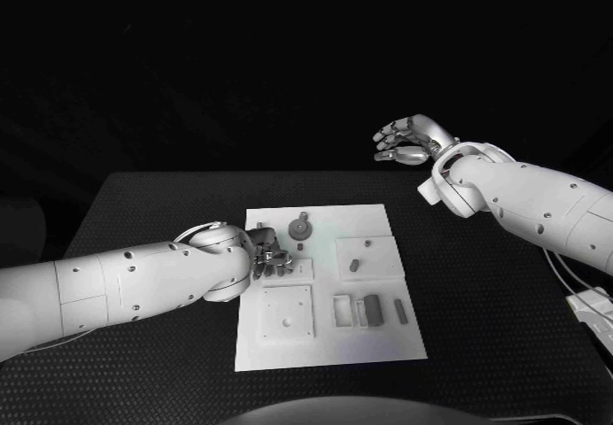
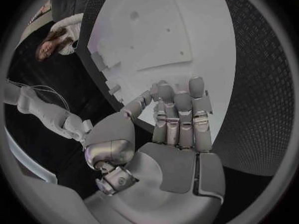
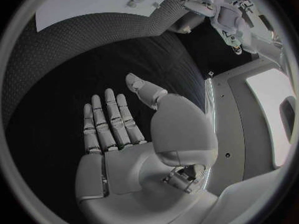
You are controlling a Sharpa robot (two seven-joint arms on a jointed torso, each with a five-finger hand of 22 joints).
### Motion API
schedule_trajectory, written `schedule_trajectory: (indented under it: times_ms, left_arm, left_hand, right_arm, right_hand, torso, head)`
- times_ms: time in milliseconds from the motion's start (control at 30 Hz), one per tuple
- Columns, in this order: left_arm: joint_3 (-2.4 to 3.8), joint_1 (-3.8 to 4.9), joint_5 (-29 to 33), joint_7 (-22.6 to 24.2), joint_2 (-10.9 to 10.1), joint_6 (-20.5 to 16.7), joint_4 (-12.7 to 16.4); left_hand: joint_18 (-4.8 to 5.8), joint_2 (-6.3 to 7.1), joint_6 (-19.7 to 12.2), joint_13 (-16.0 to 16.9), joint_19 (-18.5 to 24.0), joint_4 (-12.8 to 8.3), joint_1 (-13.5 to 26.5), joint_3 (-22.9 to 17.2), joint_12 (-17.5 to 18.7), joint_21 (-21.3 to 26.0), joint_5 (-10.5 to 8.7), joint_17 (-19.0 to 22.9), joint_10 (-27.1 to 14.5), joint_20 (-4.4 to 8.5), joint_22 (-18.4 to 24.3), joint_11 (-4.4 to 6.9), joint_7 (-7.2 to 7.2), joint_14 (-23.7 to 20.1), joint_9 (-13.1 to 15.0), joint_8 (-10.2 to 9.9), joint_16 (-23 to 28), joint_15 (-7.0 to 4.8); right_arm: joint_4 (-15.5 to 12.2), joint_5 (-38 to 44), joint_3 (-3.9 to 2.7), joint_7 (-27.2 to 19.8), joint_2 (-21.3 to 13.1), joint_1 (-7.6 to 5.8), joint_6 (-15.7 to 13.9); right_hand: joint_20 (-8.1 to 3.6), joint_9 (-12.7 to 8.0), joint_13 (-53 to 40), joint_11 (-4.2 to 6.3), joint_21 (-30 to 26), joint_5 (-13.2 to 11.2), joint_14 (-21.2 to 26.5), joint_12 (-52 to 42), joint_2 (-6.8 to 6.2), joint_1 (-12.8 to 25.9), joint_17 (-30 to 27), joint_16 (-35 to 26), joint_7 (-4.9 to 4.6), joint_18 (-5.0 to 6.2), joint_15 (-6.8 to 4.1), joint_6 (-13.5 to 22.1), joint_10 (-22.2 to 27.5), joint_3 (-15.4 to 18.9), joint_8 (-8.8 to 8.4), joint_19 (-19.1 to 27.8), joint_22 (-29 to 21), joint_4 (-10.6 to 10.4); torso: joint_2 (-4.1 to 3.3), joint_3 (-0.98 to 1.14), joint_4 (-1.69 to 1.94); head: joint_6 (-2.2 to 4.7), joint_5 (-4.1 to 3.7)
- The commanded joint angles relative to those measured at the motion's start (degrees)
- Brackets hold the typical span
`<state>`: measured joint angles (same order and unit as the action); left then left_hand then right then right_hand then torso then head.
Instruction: Assemble the parts on the task board
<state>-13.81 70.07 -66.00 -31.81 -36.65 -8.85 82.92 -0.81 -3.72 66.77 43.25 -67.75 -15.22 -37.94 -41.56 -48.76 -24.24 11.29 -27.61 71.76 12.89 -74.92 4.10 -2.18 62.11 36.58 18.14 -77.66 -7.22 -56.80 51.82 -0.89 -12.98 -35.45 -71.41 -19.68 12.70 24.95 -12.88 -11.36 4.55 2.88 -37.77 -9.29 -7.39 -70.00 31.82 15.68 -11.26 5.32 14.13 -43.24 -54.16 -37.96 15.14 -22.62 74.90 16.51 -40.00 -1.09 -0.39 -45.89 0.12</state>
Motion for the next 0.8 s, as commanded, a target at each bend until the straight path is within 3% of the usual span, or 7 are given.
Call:
schedule_trajectory:
  times_ms: [33,800]
  left_arm:
    - [0.03,0.00,-0.7,-0.5,0.0,0.1,0.2]
    - [0.03,0.00,-2.2,-1.2,0.2,-0.3,0.1]
  left_hand:
    - [0.65,-3.15,0.3,0.0,0.1,-1.5,-2.5,-1.8,-0.3,-0.4,0.19,0.0,0.4,0.04,-1.3,-0.13,-0.01,0.4,0.0,0.2,-0.3,-0.14]
    - [0.60,-3.31,0.5,0.1,0.0,-1.5,-2.5,-2.1,-0.4,-0.5,0.49,0.0,0.6,0.07,-1.3,-0.03,0.08,0.5,0.1,0.3,-0.4,-0.15]
  right_arm:
    - [-0.1,0.0,-0.03,-0.7,0.0,-0.04,0.7]
    - [0.0,0.0,-0.02,-0.7,0.2,-0.03,0.9]
  right_hand:
    - [-0.10,-0.1,0.1,0.06,0.3,0.0,0.4,0.0,0.03,0.4,-0.1,-0.4,-1.70,-0.91,0.08,0.4,0.4,0.3,0.35,0.5,1.6,-0.1]
    - [-0.10,-0.1,0.1,0.06,0.3,0.0,0.4,0.0,0.03,0.4,-0.1,-0.4,-1.70,-0.91,0.08,0.4,0.4,0.3,0.35,0.5,1.6,-0.1]
  torso:
    - [0.00,-0.04,0.01]
    - [-0.02,0.02,-0.07]
  head:
    - [-0.02,0.04]
    - [-0.03,0.02]
